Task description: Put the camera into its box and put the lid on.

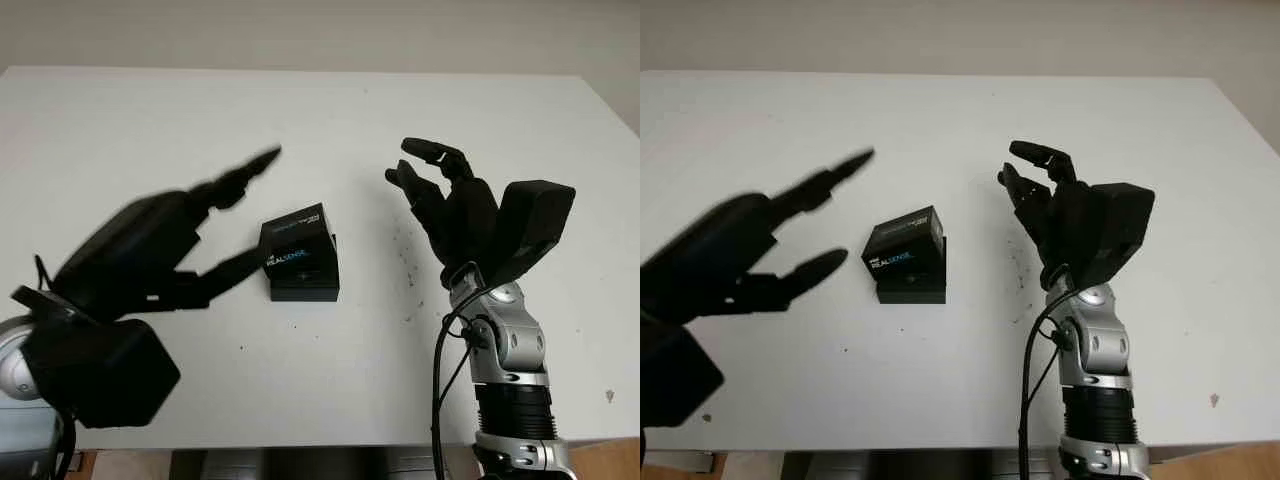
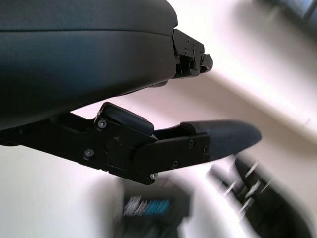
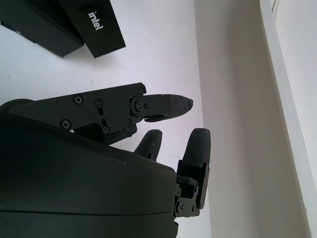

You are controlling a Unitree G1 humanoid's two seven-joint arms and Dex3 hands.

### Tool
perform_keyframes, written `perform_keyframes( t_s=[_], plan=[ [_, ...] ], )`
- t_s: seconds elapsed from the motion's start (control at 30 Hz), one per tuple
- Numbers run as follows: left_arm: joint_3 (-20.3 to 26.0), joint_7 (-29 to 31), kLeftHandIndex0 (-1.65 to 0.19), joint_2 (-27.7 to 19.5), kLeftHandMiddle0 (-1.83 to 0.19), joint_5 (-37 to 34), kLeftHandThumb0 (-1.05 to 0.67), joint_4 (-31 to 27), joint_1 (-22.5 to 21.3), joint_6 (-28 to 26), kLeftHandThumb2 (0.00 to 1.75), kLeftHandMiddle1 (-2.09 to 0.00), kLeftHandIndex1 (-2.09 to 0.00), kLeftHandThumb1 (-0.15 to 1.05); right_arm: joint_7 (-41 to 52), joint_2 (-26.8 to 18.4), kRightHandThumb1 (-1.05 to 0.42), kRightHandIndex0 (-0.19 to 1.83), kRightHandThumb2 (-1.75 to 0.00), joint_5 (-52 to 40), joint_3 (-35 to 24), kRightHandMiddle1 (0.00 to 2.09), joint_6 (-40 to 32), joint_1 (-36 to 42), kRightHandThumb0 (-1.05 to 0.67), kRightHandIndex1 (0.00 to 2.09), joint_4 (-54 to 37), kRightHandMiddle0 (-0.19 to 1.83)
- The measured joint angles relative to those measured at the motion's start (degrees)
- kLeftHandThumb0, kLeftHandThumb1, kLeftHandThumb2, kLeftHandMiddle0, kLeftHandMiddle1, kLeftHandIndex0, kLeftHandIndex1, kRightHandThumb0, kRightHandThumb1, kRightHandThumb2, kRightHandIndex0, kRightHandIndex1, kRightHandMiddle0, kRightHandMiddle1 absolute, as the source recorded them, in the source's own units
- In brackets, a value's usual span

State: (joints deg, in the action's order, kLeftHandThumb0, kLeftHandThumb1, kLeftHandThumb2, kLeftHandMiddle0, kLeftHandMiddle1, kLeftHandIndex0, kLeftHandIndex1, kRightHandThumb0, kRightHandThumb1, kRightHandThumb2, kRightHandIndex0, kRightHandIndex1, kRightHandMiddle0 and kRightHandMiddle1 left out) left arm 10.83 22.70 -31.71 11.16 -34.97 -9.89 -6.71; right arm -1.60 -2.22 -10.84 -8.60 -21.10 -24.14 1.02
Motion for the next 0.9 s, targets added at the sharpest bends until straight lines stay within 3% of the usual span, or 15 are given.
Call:
perform_keyframes(
  t_s=[0.1,0.23,0.37,0.5,0.67,0.9],
  plan=[
    [0.8,3.2,-0.09,-0.6,-0.16,-7.4,-0.84,11.7,-10.0,2.2,0.20,-0.05,-0.05,1.05,0.5,0.0,-1.05,0.07,-0.22,-0.2,0.1,1.42,0.1,-0.1,-0.29,1.15,0.4,-0.03],
    [-1.1,9.3,-0.07,-2.3,-0.12,-12.2,-0.83,28.4,-20.2,5.0,0.08,-0.04,-0.04,1.00,0.6,-0.1,-1.05,0.07,-0.23,-0.5,-0.3,1.42,0.2,-0.1,-0.28,1.14,0.5,-0.03],
    [-7.1,12.9,0.01,-2.2,-0.05,-10.1,-0.90,45.5,-29.9,9.3,0.07,-0.02,-0.02,1.01,0.6,-0.1,-1.05,0.08,-0.23,-0.5,-0.4,1.44,0.6,-0.2,-0.27,1.15,0.7,-0.04],
    [-12.9,16.0,0.07,-1.1,0.02,-6.9,-0.96,58.4,-35.4,13.4,0.05,-0.02,-0.01,1.00,0.5,-0.1,-1.05,0.06,-0.26,-0.4,-0.8,1.45,0.7,-0.6,-0.26,1.16,0.7,-0.06],
    [-16.6,20.7,0.12,1.7,0.09,-6.9,-1.02,66.7,-38.0,14.3,0.05,-0.02,-0.01,0.98,0.3,-0.2,-1.05,0.04,-0.26,0.0,-0.8,1.46,0.7,-0.8,-0.25,1.17,0.7,-0.07],
    [-19.6,24.6,0.17,0.3,0.14,-3.7,-1.05,67.3,-39.8,15.9,0.06,-0.03,-0.01,1.00,-0.3,-0.3,-1.05,0.01,-0.28,0.0,-1.0,1.45,0.5,-0.9,-0.25,1.18,0.6,-0.09]
  ],
)
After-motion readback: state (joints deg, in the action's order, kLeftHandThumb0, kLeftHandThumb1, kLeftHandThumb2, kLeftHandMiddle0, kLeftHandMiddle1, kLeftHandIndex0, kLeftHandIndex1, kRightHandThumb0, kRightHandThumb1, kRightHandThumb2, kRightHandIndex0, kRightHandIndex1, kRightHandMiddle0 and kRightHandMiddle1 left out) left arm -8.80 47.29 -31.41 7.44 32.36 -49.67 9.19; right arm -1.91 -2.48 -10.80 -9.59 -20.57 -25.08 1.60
